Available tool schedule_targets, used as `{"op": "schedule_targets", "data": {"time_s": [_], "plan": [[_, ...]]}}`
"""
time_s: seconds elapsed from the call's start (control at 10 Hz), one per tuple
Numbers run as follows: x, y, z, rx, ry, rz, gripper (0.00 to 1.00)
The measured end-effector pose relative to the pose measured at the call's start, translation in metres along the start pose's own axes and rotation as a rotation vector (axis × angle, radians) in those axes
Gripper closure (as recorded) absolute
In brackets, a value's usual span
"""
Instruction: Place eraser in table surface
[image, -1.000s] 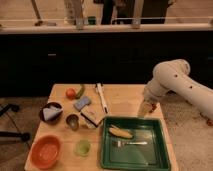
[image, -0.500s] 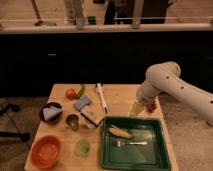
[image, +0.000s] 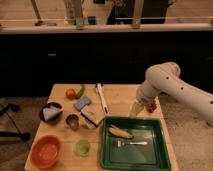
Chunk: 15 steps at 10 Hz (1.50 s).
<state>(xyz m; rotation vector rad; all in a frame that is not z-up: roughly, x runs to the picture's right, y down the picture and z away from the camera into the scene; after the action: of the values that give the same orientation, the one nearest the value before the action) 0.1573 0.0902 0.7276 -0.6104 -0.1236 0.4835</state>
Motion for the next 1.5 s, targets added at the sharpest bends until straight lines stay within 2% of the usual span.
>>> {"op": "schedule_targets", "data": {"time_s": [0.2, 0.4, 0.7, 0.9, 1.3, 1.5], "plan": [[-0.016, 0.011, 0.010, -0.001, -0.016, 0.006, 0.20], [-0.051, 0.030, 0.028, -0.008, -0.030, 0.011, 0.20], [-0.088, 0.053, 0.050, -0.026, -0.044, 0.020, 0.20], [-0.101, 0.068, 0.059, -0.051, -0.042, 0.002, 0.20], [-0.100, 0.068, 0.059, -0.049, -0.042, 0.003, 0.20], [-0.100, 0.073, 0.065, -0.037, -0.033, 0.026, 0.20]]}}
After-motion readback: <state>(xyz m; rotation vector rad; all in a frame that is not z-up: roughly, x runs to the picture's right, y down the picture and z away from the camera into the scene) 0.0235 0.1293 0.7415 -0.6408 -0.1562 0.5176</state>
